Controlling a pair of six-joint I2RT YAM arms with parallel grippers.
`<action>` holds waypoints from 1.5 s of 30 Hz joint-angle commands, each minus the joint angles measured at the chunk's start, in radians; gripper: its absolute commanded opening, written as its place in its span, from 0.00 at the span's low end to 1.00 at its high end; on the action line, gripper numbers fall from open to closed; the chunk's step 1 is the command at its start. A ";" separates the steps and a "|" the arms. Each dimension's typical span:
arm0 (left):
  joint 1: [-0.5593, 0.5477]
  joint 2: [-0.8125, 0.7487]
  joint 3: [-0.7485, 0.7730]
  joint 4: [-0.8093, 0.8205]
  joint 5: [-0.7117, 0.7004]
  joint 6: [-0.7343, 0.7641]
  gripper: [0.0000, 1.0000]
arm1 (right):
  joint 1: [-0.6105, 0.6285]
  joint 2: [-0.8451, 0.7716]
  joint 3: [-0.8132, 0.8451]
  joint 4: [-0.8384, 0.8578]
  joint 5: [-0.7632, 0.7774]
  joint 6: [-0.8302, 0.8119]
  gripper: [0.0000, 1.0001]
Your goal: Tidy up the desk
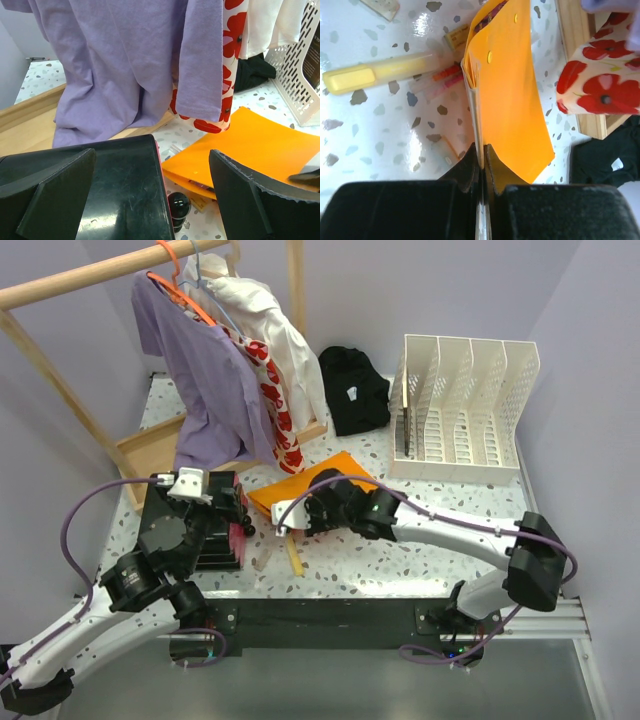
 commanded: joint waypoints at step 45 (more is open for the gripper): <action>0.031 0.024 -0.004 0.034 0.056 -0.004 1.00 | -0.951 -0.421 0.613 -0.370 -0.517 0.554 0.00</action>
